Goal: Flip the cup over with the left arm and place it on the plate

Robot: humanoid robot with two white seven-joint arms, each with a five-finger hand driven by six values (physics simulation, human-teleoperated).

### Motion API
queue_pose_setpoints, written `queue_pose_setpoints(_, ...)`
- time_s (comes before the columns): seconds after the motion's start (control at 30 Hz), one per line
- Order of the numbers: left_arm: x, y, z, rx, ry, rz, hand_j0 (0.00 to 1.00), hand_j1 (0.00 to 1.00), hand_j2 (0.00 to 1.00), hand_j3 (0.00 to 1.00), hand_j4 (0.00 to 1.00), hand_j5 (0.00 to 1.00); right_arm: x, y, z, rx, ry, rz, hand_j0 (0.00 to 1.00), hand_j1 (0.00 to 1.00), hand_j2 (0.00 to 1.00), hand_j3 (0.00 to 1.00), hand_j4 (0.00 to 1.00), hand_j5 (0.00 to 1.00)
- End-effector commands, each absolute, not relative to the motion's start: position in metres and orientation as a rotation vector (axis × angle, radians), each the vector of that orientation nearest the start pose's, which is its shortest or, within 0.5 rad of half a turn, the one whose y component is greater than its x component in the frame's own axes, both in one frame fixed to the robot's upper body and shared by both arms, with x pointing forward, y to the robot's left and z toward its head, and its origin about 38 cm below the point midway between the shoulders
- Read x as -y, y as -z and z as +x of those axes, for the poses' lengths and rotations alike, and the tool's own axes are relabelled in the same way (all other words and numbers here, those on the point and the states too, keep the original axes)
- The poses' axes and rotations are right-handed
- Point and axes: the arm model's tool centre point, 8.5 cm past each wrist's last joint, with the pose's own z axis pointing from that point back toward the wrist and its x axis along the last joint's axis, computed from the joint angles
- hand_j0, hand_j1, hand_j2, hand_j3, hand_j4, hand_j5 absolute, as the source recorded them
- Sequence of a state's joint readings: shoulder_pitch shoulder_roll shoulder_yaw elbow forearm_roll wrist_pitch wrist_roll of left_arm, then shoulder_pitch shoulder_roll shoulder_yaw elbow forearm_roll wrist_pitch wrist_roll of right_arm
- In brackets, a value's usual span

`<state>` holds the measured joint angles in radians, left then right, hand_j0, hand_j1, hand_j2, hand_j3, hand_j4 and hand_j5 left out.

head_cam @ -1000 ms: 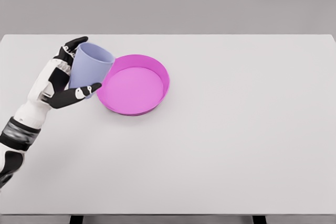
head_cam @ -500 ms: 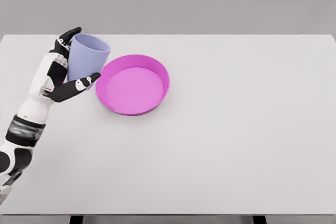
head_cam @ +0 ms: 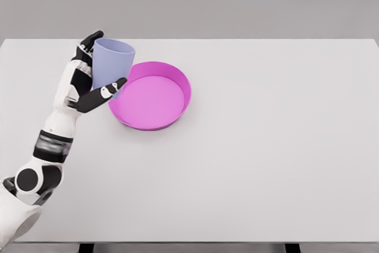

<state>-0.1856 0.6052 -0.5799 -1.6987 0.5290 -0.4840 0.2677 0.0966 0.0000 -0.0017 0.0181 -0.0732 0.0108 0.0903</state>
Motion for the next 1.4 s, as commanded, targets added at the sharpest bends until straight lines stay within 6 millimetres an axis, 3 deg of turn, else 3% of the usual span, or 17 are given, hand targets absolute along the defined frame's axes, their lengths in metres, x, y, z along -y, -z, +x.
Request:
queue_pose_setpoints(0.0,-0.244,-0.151,0.367,1.963,0.236,-0.285,0.75,0.75,0.75,0.75,0.75,0.75,0.264,0.258,-0.069,-0.119,0.084,-0.001,1.0,1.0,1.0,1.0,1.0,1.0)
queue_pose_setpoints(0.47,-0.228,-0.161,0.384,2.062,0.188,-0.329,0.76,0.76,0.76,0.76,0.76,0.76,0.264,0.258,-0.069,-0.119,0.086,-0.001,1.0,1.0,1.0,1.0,1.0,1.0)
queue_pose_setpoints(0.9,-0.203,-0.131,0.409,1.991,0.192,-0.33,0.76,0.76,0.76,0.76,0.76,0.76,0.264,0.258,-0.069,-0.119,0.086,-0.001,1.0,1.0,1.0,1.0,1.0,1.0)
queue_pose_setpoints(1.37,-0.201,-0.128,0.415,1.982,0.181,-0.321,0.78,0.78,0.78,0.78,0.78,0.78,0.264,0.258,-0.069,-0.119,0.084,-0.001,1.0,1.0,1.0,1.0,1.0,1.0)
